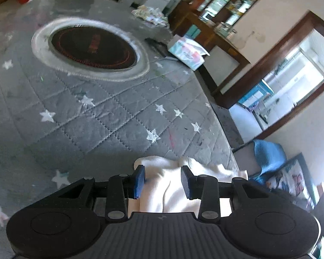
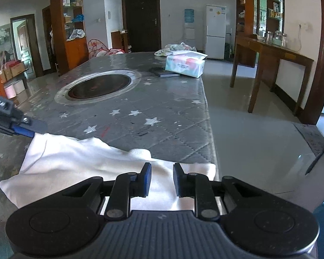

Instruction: Fold clothes

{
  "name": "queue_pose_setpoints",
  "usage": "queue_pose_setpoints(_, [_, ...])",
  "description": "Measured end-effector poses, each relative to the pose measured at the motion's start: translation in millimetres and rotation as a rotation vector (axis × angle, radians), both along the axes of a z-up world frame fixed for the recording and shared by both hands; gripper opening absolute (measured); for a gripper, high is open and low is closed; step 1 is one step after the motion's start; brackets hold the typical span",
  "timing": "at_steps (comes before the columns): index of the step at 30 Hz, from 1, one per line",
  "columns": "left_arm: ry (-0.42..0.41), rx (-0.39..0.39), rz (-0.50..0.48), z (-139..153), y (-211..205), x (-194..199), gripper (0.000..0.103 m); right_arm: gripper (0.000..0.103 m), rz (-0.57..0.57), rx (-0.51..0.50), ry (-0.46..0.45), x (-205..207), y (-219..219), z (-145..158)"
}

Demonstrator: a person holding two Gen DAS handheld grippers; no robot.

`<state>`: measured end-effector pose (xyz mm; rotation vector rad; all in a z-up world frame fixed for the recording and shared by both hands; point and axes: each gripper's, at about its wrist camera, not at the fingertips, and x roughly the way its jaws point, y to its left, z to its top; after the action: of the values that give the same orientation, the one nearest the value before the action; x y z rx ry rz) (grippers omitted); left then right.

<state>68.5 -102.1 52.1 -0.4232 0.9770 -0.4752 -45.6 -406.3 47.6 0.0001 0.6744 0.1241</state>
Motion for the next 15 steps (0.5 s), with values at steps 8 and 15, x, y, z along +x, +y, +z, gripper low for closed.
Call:
queue_pose_setpoints(8, [0.067, -0.036, 0.063, -11.7, -0.8, 26.0, 0.05, 0.024, 0.018, 0.0, 0.009, 2.7, 3.5, -5.5])
queue_pose_setpoints(15, [0.109, -0.018, 0.081, -28.5, -4.5, 32.7, 0.054, 0.024, 0.034, 0.008, 0.012, 3.9, 3.4, -8.0])
